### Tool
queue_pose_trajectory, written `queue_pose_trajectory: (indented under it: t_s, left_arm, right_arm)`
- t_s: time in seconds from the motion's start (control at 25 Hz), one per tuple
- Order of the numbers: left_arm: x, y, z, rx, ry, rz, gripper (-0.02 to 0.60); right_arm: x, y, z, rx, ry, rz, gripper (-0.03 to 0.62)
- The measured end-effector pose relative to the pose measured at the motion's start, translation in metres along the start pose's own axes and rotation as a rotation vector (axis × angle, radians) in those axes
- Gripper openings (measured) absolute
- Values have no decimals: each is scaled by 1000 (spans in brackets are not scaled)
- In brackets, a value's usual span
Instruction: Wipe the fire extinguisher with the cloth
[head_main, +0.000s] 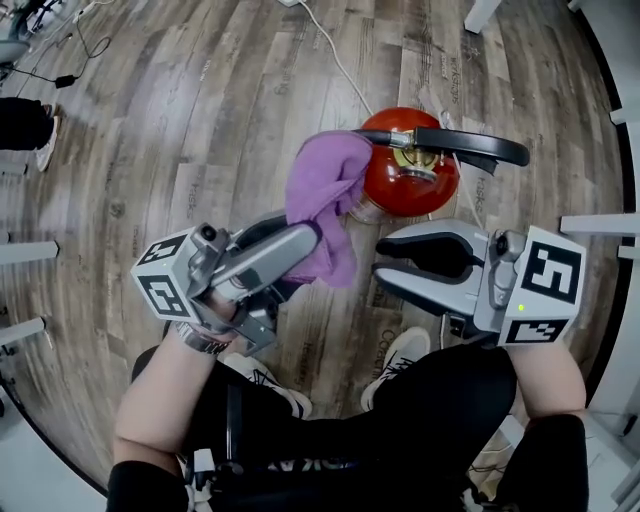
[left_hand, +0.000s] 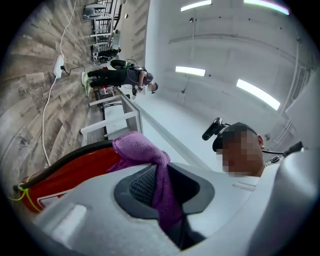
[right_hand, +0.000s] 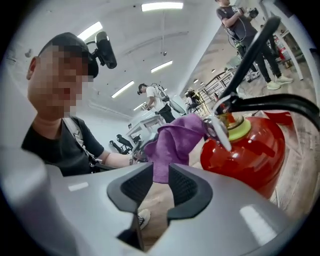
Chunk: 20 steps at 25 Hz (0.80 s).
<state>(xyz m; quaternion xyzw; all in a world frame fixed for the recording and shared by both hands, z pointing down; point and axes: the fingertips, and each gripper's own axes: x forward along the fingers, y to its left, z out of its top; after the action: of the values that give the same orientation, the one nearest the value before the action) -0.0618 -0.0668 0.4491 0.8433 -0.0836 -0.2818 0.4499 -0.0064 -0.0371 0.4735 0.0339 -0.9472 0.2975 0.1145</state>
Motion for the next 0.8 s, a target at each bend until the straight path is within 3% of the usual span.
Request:
queue_pose_trajectory:
  t_s: [0.12,0.24,0.32,0.48,0.64,0.8]
  left_arm:
    - [0,-7,8,16,-27,-29,57]
    - [-9,-4,31,78,-47,24,57]
    - [-9,-5,48,156,-12,63,57]
    - [6,7,64,287,205,112,57]
    - [31,29,70,330,456,91,58]
    - [57,70,69,320,617,103,58]
  right_arm:
    - [-5,-3,1,59,-22,-23,106]
    - [-11,0,9,131,-57,-53,103]
    - [-14,7,19,154,-84,-91,95]
    - [-23,33,33,166,-148,-148,83]
    - [-17,54,24,185,-178,-106,75]
    - [-20,58,28,121,-205,-67,58]
